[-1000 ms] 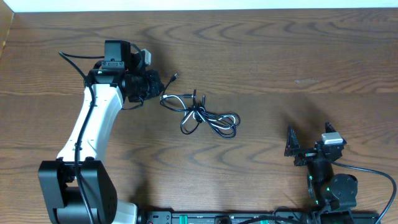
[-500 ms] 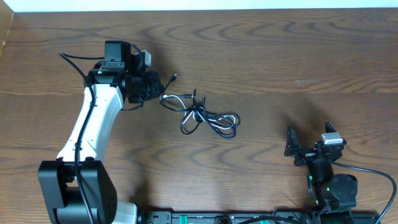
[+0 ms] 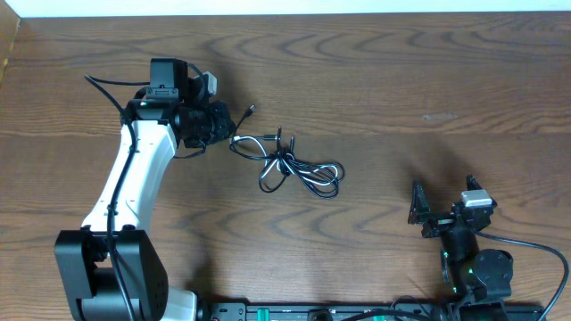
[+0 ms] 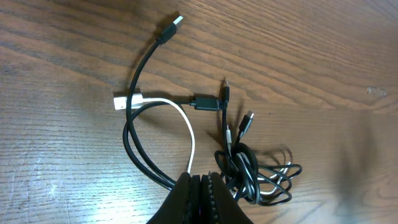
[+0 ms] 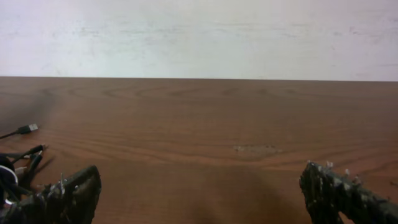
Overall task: Untangle cables
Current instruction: 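Lower the left gripper and grasp the cable bundle at its knot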
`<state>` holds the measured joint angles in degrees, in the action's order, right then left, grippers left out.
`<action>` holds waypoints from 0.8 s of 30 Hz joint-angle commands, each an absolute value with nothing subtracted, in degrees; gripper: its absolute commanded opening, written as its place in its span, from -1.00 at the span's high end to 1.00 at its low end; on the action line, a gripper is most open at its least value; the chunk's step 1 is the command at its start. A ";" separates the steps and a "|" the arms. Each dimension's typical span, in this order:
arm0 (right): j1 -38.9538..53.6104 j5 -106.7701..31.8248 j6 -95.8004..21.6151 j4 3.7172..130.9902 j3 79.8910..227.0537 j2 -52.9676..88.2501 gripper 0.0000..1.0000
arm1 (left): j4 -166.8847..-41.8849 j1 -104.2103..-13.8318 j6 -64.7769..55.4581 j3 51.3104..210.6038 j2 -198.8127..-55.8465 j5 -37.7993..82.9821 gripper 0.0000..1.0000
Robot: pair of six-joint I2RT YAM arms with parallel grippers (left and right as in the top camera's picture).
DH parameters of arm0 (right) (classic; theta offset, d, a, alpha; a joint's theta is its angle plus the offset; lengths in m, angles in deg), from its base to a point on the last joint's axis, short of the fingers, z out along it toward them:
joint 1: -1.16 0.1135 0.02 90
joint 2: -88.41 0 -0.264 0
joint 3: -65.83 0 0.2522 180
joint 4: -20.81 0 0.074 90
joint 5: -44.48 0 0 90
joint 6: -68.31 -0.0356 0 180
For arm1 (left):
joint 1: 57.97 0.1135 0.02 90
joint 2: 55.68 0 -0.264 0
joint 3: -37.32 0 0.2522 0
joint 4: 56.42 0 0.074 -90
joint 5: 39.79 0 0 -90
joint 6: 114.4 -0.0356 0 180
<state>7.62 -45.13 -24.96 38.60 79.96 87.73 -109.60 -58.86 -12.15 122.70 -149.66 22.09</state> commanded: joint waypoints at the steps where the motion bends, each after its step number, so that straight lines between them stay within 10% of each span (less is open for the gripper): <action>1: 8.02 -45.37 -25.03 38.89 79.91 87.92 -0.99 | -109.66 -59.10 -11.60 122.13 -149.98 22.83 0.85; 24: 8.02 -45.37 -25.03 38.89 79.91 87.92 -0.98 | -104.75 -75.36 -11.60 122.13 -149.98 33.87 0.66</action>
